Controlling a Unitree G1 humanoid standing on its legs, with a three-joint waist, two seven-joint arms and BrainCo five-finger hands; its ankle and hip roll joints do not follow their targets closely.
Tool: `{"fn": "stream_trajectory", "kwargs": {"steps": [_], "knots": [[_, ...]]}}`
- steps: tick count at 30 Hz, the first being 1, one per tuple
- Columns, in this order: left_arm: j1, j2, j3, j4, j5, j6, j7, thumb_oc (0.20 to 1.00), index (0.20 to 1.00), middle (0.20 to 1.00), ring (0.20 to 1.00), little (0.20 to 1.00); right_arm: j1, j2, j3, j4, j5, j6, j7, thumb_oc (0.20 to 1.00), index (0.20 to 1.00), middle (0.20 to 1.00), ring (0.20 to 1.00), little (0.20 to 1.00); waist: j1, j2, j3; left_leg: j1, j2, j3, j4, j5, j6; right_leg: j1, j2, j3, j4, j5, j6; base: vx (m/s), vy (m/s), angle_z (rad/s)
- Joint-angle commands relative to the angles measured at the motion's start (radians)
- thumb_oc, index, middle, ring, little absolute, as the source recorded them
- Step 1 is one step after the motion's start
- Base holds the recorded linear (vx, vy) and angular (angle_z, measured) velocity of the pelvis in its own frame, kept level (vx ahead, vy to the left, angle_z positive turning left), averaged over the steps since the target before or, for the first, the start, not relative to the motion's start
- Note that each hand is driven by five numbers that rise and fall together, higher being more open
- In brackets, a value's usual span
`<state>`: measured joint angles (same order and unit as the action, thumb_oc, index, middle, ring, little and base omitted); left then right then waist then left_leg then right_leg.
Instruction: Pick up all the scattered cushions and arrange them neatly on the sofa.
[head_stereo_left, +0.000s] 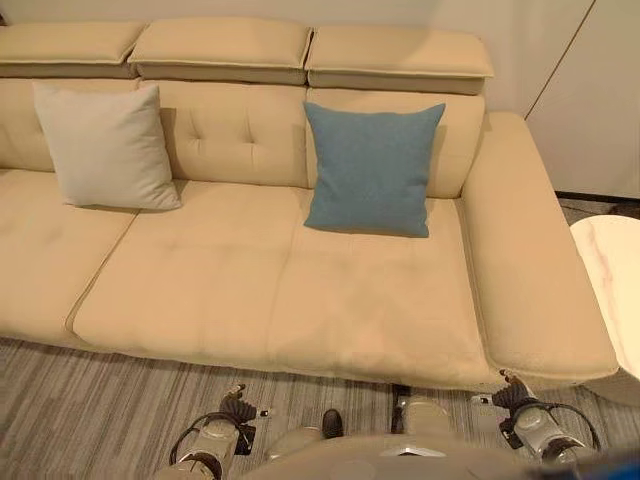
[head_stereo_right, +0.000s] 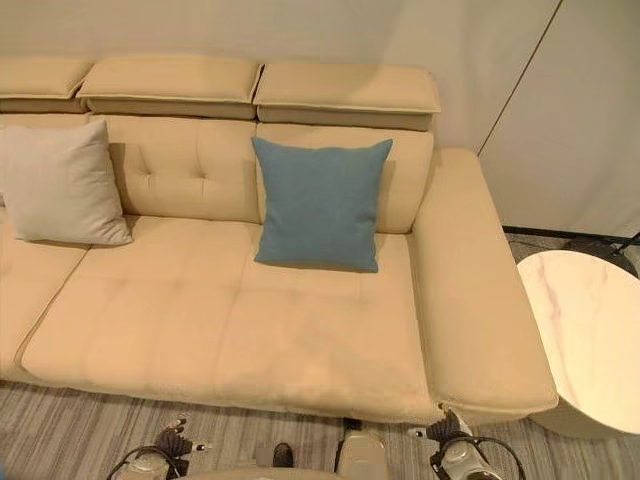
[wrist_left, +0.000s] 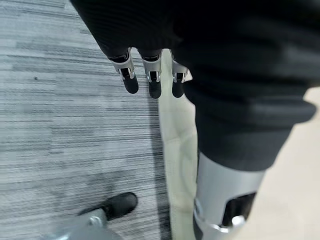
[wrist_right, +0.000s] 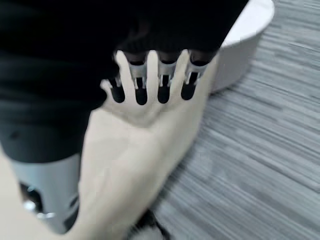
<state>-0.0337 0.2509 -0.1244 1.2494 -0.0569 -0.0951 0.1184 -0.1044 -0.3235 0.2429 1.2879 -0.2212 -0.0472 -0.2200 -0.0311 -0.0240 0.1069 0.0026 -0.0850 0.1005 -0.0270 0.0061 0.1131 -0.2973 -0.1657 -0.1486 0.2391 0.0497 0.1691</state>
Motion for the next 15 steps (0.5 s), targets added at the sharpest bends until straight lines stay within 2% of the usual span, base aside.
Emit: {"fn": "stream_trajectory", "kwargs": {"steps": [1,4,5,7,14,15], "knots": [[-0.024,0.02,0.026,0.025,-0.009,-0.004,0.024,1.0,1.0,1.0,1.0,1.0,-0.007,-0.007,0.041,0.024,-0.042,0.008,-0.007,1.0,1.0,1.0,1.0,1.0,0.042,-0.024,-0.038,-0.002,0.02,-0.132,0.018,-0.103,-0.075,0.165,0.061,0.038,-0.076,-0.047,-0.03,-0.11,-0.066,-0.09],[-0.031,0.01,0.018,0.03,-0.01,-0.007,0.034,1.0,1.0,1.0,1.0,1.0,0.001,0.003,0.052,0.034,-0.057,0.015,-0.011,1.0,1.0,1.0,1.0,1.0,0.057,-0.044,-0.07,-0.009,0.019,-0.119,0.0,-0.092,-0.088,0.233,0.045,0.022,-0.196,-0.041,-0.026,0.0,-0.111,-0.15],[-0.032,0.0,0.014,0.033,-0.009,-0.004,0.034,1.0,1.0,1.0,1.0,1.0,-0.002,0.003,0.058,0.041,-0.058,0.017,-0.011,1.0,1.0,1.0,1.0,1.0,0.058,-0.049,-0.088,-0.006,0.024,-0.111,-0.018,-0.087,-0.095,0.26,0.057,0.019,-0.265,-0.032,-0.023,0.02,-0.139,-0.12],[-0.03,0.01,0.022,0.045,-0.01,-0.001,0.023,1.0,1.0,1.0,1.0,1.0,-0.002,-0.002,0.061,0.044,-0.061,0.016,-0.006,1.0,1.0,1.0,1.0,1.0,0.056,-0.05,-0.105,0.005,0.033,-0.106,-0.039,-0.08,-0.103,0.28,0.068,0.03,-0.309,-0.024,-0.024,0.02,-0.109,-0.02],[-0.029,0.029,0.038,0.066,-0.007,0.013,-0.005,1.0,1.0,1.0,1.0,1.0,0.0,-0.009,0.07,0.056,-0.067,0.021,0.004,1.0,1.0,1.0,1.0,1.0,0.046,-0.037,-0.121,0.028,0.06,-0.1,-0.06,-0.064,-0.127,0.304,0.083,0.026,-0.326,-0.035,-0.03,0.0,-0.051,-0.04],[-0.022,0.03,0.03,0.06,0.002,0.0,-0.009,1.0,1.0,1.0,1.0,1.0,0.005,-0.008,0.073,0.054,-0.07,0.018,0.005,1.0,1.0,1.0,1.0,1.0,0.047,-0.037,-0.12,0.028,0.061,-0.102,-0.06,-0.062,-0.128,0.304,0.084,0.023,-0.326,-0.035,-0.03,-0.02,-0.036,0.07]]}}
